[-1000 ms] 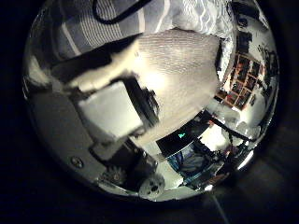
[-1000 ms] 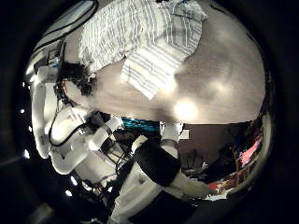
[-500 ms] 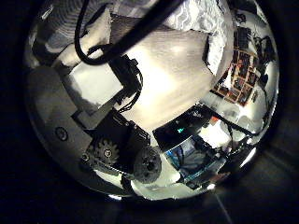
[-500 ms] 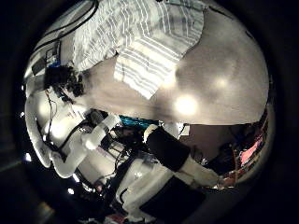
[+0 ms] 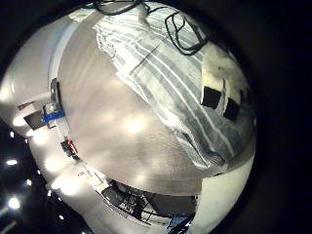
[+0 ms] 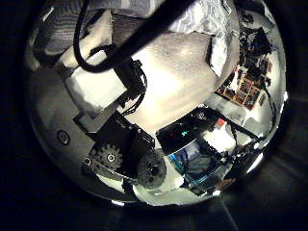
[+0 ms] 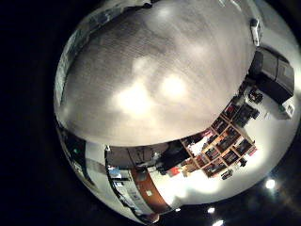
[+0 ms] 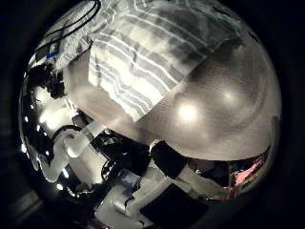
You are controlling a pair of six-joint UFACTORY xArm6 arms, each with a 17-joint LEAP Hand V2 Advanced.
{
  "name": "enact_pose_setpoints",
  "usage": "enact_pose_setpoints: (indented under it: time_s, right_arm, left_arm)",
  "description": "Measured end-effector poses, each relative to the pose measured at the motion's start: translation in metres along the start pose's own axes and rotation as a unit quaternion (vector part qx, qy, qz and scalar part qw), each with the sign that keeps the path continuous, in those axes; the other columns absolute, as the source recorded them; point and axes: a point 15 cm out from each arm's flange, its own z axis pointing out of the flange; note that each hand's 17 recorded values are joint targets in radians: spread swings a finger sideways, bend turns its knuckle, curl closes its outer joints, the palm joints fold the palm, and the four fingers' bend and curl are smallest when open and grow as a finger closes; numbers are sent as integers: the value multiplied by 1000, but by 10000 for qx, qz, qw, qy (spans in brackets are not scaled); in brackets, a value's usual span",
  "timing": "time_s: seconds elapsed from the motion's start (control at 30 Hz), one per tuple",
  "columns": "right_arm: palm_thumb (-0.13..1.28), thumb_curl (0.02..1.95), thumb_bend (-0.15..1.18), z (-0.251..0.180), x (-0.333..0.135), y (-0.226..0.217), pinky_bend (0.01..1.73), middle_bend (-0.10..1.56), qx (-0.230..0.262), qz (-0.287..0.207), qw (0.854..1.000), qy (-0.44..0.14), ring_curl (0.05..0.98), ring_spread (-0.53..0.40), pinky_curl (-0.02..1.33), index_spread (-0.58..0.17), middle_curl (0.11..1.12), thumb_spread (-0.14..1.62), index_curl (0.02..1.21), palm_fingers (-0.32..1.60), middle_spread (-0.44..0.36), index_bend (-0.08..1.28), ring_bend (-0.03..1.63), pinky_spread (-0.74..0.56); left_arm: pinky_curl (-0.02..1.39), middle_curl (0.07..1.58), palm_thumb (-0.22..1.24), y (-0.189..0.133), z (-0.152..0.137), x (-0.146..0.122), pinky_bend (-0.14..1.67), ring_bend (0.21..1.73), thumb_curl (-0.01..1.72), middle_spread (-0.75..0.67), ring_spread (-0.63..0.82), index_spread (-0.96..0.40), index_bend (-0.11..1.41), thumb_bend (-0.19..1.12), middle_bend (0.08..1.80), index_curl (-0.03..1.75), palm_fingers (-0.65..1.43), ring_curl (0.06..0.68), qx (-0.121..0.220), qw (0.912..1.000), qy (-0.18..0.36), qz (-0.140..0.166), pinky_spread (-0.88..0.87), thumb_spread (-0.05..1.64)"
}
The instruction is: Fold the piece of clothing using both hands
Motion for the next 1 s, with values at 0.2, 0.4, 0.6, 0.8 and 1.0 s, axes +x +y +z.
enact_pose_setpoints:
  time_s: [0.2, 0.4, 0.6, 0.8, 1.0]
  right_arm:
    - [616, 390, -13, 4, 2, -5, 539, 281, -43, 5, 9999, 153, 280, -9, 257, -183, 391, 980, 239, 94, -6, 137, 613, 212]
    - [721, 428, -13, 6, 5, -18, 549, 318, 56, 84, 9992, 381, 290, -66, 259, -158, 403, 958, 236, 151, -37, 137, 654, 136]
    - [786, 458, -18, 1, 11, -26, 810, 418, 177, 196, 9969, 746, 356, -256, 305, -200, 457, 935, 205, 442, -171, 102, 861, -250]
    - [838, 482, -18, -3, 13, -34, 1104, 594, 352, 230, 9961, 781, 464, -357, 395, -329, 581, 914, 199, 794, -318, 186, 1091, -539]
    - [940, 525, -3, -8, 14, -38, 1169, 750, 469, 220, 9954, 802, 521, -330, 461, -451, 718, 885, 344, 1195, -375, 507, 1110, -473]
  left_arm:
    - [709, 924, 719, 0, -1, 0, 986, 1351, 478, -498, -438, -696, 587, -20, 1055, 1139, 1064, 528, 7, 10000, -1, -3, -645, 1059]
    - [719, 934, 718, 0, -1, -3, 975, 1349, 480, -502, -438, -705, 564, -20, 1045, 1173, 1069, 527, -1, 10000, -16, -23, -649, 1060]
    - [728, 944, 718, 2, -3, -6, 965, 1346, 481, -506, -438, -713, 544, -20, 1035, 1200, 1073, 526, 13, 10000, 3, -39, -654, 1060]
    - [737, 951, 718, 0, -9, -11, 955, 1343, 481, -508, -438, -720, 529, -20, 1024, 1220, 1076, 526, 83, 9999, 12, -62, -658, 1061]
    - [744, 959, 718, 1, -12, -12, 946, 1340, 482, -511, -439, -725, 517, -20, 1016, 1236, 1080, 525, 90, 9999, 63, -55, -662, 1061]
